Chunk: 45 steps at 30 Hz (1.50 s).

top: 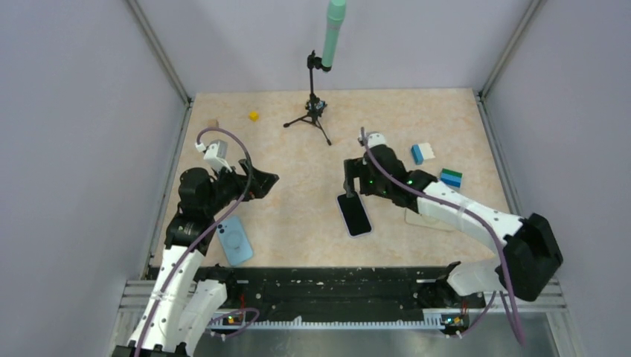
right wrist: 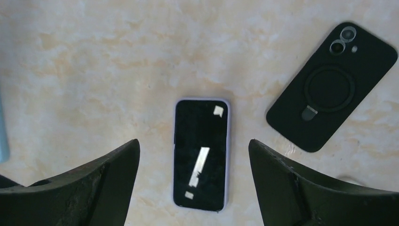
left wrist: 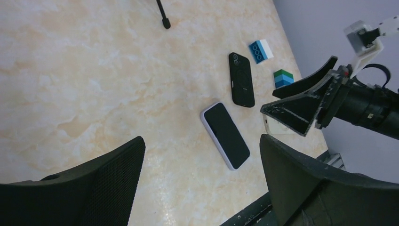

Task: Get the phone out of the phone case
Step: Pick up the phone at the center of the board.

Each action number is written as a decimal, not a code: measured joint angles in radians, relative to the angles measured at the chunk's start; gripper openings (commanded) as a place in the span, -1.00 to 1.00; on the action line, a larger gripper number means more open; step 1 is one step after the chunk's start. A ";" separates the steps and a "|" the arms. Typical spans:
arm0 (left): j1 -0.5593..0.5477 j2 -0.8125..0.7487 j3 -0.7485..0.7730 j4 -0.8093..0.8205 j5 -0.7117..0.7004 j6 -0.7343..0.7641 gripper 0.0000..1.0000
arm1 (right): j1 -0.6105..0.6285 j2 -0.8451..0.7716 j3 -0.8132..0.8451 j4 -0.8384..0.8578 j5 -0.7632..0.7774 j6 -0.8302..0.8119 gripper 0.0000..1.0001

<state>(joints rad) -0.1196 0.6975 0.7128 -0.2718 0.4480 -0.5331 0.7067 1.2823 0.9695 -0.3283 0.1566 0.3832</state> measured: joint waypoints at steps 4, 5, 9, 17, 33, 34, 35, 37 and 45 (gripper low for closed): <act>0.000 -0.049 -0.064 0.003 -0.028 0.000 0.83 | 0.101 0.134 0.002 -0.062 0.106 0.050 0.71; 0.000 -0.060 -0.071 0.002 -0.042 0.000 0.83 | 0.120 0.164 0.002 -0.076 0.125 0.062 0.71; 0.000 -0.079 -0.073 -0.011 -0.084 0.000 0.82 | 0.188 0.271 0.002 -0.140 0.179 0.110 0.79; 0.000 -0.141 -0.074 -0.086 -0.132 0.005 0.82 | 0.210 0.283 -0.001 -0.152 0.174 0.116 0.93; 0.000 -0.165 -0.074 -0.095 -0.152 0.012 0.82 | 0.210 0.385 0.000 -0.166 0.122 0.096 0.97; 0.000 -0.165 -0.074 -0.095 -0.153 0.012 0.81 | 0.210 0.386 0.000 -0.164 0.121 0.096 0.96; 0.000 -0.165 -0.074 -0.095 -0.154 0.012 0.82 | 0.210 0.387 0.000 -0.163 0.120 0.097 0.96; 0.000 -0.165 -0.074 -0.095 -0.154 0.012 0.81 | 0.210 0.387 0.000 -0.159 0.118 0.097 0.94; 0.000 -0.167 -0.074 -0.095 -0.152 0.012 0.82 | 0.171 0.369 -0.033 -0.112 0.061 0.112 0.91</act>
<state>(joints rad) -0.1196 0.5301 0.6392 -0.3672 0.2958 -0.5209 0.8776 1.6508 0.9367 -0.4404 0.2173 0.4950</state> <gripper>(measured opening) 0.908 0.965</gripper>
